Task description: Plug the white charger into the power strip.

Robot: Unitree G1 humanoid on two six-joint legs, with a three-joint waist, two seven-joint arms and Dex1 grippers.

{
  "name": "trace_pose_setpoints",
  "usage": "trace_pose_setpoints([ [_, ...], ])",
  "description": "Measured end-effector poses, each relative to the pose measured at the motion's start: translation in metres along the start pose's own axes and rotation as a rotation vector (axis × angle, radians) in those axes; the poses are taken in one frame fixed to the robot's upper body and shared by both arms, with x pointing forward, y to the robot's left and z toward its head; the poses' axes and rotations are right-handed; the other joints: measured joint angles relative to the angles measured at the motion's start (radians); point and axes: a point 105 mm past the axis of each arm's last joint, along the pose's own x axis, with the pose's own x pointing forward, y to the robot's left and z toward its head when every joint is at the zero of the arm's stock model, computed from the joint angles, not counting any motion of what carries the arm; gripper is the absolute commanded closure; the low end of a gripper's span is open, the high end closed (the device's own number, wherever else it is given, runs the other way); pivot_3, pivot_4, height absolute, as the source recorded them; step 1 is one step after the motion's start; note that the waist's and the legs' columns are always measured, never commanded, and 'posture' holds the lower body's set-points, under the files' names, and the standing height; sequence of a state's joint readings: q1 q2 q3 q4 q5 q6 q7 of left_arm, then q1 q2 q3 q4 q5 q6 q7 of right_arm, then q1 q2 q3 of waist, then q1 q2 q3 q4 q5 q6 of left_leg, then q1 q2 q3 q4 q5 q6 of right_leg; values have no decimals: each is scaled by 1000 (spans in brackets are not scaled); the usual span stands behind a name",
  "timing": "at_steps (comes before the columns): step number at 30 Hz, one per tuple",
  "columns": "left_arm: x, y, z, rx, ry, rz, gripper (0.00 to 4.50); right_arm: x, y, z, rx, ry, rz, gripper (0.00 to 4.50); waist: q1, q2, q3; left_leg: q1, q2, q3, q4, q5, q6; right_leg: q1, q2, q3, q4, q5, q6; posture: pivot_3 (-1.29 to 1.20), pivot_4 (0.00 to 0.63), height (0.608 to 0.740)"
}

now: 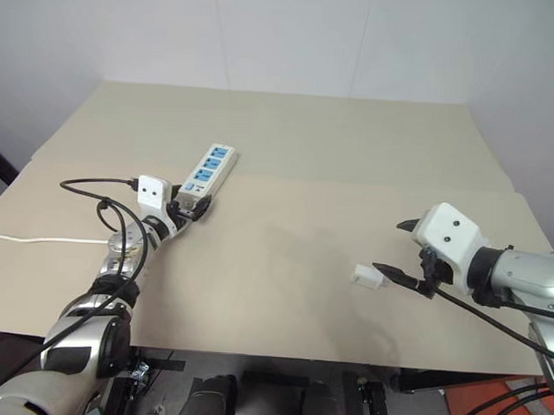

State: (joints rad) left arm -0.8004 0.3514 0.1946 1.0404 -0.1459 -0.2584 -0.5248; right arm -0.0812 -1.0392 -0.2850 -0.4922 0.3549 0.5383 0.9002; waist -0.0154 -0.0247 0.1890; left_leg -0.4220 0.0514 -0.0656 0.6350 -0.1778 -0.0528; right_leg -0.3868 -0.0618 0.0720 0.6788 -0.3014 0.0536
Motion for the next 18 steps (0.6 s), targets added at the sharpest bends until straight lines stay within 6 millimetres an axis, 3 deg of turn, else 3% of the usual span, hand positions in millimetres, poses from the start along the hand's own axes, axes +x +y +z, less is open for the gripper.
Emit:
trace_pose_setpoints([
  [2,0,0,0,-4,-1,0,210,0,0,0,3,3,-1,0,0,0,0,0,0,0,0,0,0,0,0,0,0,0,0,0,150,740],
  [6,1,-1,2,-8,-15,-3,1245,0,0,-1,12,9,-2,0,0,0,0,0,0,0,0,0,0,0,0,0,0,0,0,0,150,740],
  [18,3,-6,3,-2,-16,-28,1277,0,-3,0,11,10,-15,0,3,0,0,0,0,0,0,0,0,0,0,0,0,0,0,0,150,740],
])
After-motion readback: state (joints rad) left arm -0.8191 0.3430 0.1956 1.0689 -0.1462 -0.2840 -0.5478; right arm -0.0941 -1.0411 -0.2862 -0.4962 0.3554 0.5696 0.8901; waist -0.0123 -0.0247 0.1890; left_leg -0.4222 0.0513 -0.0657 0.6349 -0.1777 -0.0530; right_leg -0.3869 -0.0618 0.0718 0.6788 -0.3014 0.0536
